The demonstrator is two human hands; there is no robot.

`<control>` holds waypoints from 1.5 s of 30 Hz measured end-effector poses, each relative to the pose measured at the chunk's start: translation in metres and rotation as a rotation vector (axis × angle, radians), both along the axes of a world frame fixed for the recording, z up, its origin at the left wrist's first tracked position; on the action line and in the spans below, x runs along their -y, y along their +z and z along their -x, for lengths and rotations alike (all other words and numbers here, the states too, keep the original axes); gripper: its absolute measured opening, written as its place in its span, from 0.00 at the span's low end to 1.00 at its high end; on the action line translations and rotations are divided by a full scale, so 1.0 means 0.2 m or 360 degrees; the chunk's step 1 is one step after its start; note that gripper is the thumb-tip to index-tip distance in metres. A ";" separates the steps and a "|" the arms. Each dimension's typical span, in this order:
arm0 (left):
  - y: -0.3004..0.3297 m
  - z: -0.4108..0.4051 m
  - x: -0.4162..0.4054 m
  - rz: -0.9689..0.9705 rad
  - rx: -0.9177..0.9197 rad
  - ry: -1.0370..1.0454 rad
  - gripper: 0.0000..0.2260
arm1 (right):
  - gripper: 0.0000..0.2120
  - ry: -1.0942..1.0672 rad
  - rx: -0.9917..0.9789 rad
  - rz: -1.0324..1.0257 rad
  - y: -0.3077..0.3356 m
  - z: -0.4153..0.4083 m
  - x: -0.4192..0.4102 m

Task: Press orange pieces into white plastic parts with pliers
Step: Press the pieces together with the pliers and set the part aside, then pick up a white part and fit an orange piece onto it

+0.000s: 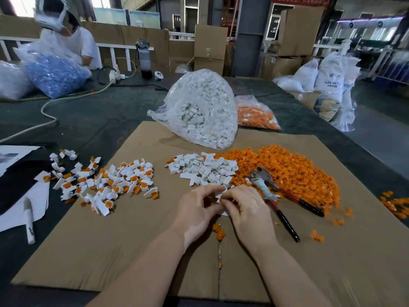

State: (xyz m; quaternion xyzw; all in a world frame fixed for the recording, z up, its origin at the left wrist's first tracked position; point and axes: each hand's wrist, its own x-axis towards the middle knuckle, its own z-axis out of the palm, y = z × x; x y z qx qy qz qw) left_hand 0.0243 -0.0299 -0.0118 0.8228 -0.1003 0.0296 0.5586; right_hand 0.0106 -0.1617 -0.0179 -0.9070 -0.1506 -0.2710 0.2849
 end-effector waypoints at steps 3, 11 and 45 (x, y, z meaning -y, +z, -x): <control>-0.01 0.00 0.00 -0.0023 0.0029 0.0043 0.15 | 0.03 -0.0107 0.0105 -0.0008 0.00 0.00 0.00; -0.03 -0.03 -0.01 -0.0022 0.0104 0.0566 0.09 | 0.09 -0.0933 -0.0139 -0.0202 -0.05 -0.02 0.07; -0.05 -0.03 0.05 -0.0873 0.0201 0.0187 0.12 | 0.11 -0.0158 -0.0300 -0.0637 -0.01 -0.02 0.07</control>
